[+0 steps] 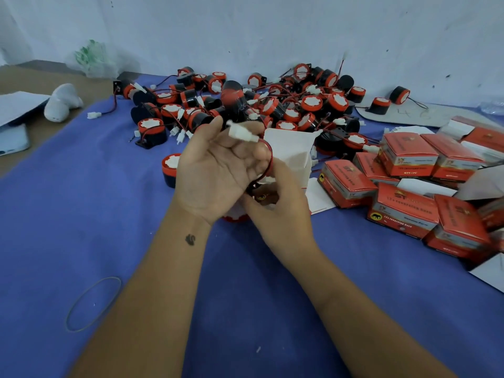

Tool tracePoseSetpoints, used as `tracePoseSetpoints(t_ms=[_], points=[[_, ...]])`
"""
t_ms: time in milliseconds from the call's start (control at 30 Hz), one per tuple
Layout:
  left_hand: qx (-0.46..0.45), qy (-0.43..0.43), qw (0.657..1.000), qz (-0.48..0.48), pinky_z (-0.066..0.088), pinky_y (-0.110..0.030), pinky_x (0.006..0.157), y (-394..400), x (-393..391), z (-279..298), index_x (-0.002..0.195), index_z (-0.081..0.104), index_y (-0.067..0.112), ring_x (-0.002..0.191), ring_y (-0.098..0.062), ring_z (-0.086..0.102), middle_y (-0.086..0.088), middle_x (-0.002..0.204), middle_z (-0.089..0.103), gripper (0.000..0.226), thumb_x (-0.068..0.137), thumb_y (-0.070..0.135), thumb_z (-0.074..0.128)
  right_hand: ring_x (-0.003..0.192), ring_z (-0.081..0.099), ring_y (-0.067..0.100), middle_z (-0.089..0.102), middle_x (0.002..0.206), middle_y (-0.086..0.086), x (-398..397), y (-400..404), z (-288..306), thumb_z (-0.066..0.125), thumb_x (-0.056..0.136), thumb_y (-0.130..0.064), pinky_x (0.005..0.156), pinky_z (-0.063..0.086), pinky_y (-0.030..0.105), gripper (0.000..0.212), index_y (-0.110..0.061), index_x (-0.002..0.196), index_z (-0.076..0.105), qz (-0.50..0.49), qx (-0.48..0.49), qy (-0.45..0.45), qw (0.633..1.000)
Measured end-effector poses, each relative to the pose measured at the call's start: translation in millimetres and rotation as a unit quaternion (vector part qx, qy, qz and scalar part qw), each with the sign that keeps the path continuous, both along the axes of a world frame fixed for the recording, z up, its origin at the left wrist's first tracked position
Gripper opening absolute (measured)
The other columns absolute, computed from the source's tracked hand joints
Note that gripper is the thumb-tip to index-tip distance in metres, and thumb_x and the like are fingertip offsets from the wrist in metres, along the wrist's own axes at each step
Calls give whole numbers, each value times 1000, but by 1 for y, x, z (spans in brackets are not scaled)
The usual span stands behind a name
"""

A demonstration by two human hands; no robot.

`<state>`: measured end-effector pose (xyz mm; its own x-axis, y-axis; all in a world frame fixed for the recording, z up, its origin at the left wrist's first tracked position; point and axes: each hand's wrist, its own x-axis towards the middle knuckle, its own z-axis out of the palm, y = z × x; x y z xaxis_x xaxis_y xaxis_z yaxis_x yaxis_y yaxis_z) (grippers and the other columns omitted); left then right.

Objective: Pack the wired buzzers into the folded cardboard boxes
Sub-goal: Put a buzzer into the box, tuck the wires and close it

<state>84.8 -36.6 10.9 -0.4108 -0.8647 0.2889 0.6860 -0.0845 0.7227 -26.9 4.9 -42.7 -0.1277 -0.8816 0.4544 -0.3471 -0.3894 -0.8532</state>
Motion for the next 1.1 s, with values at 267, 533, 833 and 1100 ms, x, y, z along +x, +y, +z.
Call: tracePoseSetpoints(t_ms=[267, 533, 833, 1100], points=[[-24, -178, 962, 205, 53, -27, 75, -21, 29, -30, 113, 66, 20, 92, -12, 66, 2, 95, 72, 31, 104, 26, 37, 97, 61, 7, 62, 109, 0, -3, 5, -1, 58, 96, -24, 82, 51, 23, 21, -16, 111, 71, -26, -87, 71, 993], [-261, -562, 738, 267, 49, -29, 88, -26, 30, -51, 97, 72, 13, 93, -7, 62, 0, 99, 70, 17, 98, 25, 59, 64, 61, 12, 65, 69, -5, -12, 18, 13, 37, 98, -47, 59, 52, 33, 28, -38, 82, 58, -108, -90, -88, 986], [-126, -611, 628, 466, 26, -24, 96, -30, 34, -55, 114, 67, 19, 129, -31, 39, -7, 129, 53, 29, 87, 8, 65, 39, 50, 12, 59, 48, 1, -29, 11, 28, 33, 107, -29, 40, 39, 19, 37, -12, 80, 53, -173, -93, -341, 919], [-389, -365, 777, 334, 41, -29, 100, 12, -20, -38, 136, 37, 29, 116, -14, 53, 3, 124, 52, 58, 82, 37, 56, 40, 56, 15, 65, 54, 2, -45, 7, 35, 35, 107, -28, 42, 45, 22, 35, -8, 84, 52, -185, -77, -469, 860]])
